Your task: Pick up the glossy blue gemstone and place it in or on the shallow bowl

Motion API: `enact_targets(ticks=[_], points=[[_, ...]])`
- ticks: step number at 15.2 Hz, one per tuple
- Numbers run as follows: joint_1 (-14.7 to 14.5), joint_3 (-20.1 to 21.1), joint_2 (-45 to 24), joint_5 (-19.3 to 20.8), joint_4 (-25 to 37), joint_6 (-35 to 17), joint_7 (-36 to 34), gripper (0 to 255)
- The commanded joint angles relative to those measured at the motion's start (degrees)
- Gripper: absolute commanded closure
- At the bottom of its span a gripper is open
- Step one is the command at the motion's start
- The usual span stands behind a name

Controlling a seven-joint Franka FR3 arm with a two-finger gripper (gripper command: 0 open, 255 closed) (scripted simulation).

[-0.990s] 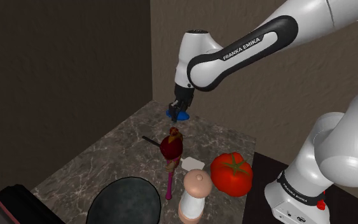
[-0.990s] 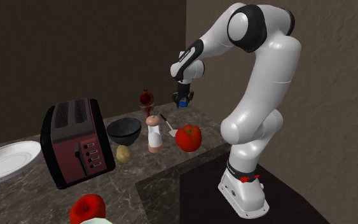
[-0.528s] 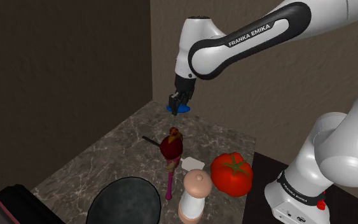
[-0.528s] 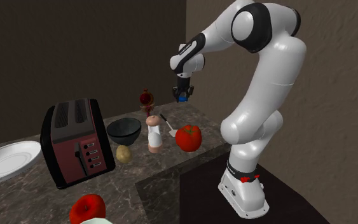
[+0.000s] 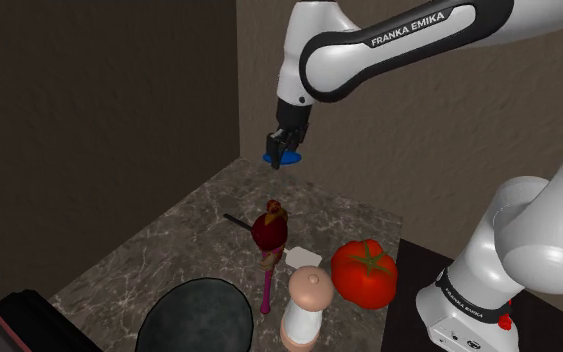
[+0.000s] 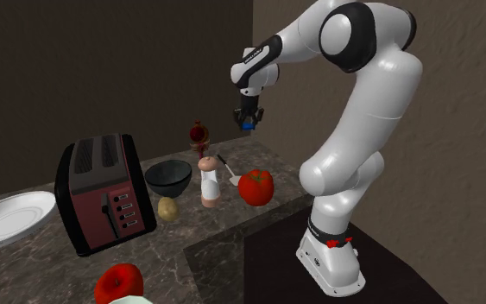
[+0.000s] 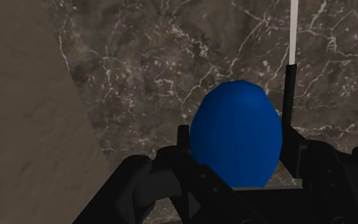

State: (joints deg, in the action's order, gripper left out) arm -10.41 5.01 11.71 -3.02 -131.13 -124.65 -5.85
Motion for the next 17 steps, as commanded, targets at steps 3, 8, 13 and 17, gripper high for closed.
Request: enact_targets(ticks=[3,8,13,17], points=[[-1.8,2.6,1.2,-0.3,-0.7,0.4,-4.3,255],[-4.9,7.3,1.9,-0.9,-1.2,0.3,-11.5,255],[-7.7,12.0,1.0,-1.0,0.0,0.4,-19.1,255],[-9.9,15.8,-0.8,-0.5,2.1,0.6,-25.4,255]])
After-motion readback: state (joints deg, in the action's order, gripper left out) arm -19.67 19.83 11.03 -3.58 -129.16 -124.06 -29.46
